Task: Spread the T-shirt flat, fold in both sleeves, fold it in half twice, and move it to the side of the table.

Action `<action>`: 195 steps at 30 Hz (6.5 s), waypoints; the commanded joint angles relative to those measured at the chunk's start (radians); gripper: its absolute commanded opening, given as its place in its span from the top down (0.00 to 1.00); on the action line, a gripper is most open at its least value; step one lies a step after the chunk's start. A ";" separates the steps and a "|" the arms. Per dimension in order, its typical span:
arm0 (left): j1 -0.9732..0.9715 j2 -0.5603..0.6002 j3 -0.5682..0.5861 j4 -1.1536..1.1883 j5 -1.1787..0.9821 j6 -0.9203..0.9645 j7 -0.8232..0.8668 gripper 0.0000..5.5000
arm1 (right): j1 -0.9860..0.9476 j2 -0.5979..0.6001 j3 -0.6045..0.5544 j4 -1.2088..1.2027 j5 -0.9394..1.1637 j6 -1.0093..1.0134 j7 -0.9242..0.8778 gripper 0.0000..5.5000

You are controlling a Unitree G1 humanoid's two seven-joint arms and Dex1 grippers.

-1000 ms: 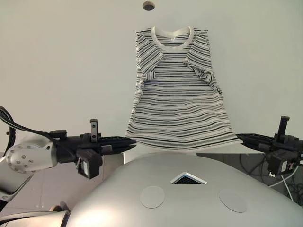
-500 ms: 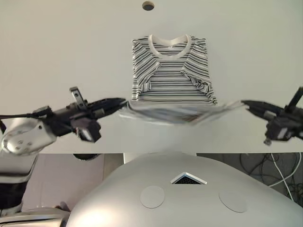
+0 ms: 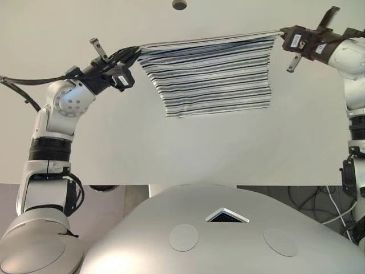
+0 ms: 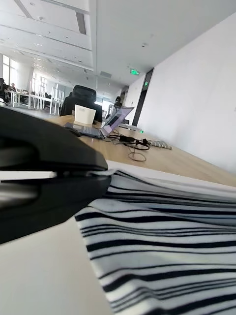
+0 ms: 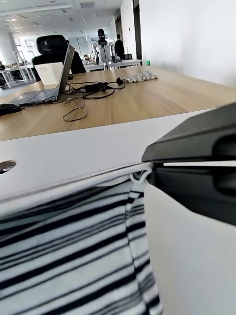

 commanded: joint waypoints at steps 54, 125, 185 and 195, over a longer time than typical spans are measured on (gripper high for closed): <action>0.016 -0.313 -0.033 -0.239 -0.063 0.092 0.441 0.47 | 0.146 -0.107 0.513 -0.412 0.153 0.012 0.731 0.72; 0.327 0.156 -0.392 -0.246 0.552 -0.194 0.300 0.78 | 0.940 -0.166 -0.112 -0.829 -0.113 -0.288 0.078 0.52; 0.656 0.371 -0.152 -0.922 -0.414 0.049 -0.111 0.98 | 1.205 -0.336 -0.441 -1.106 0.362 -0.143 0.200 1.00; 0.427 0.070 -0.143 -0.726 -0.308 0.234 -0.077 0.98 | 0.451 -0.262 0.002 -0.783 0.336 0.008 0.397 1.00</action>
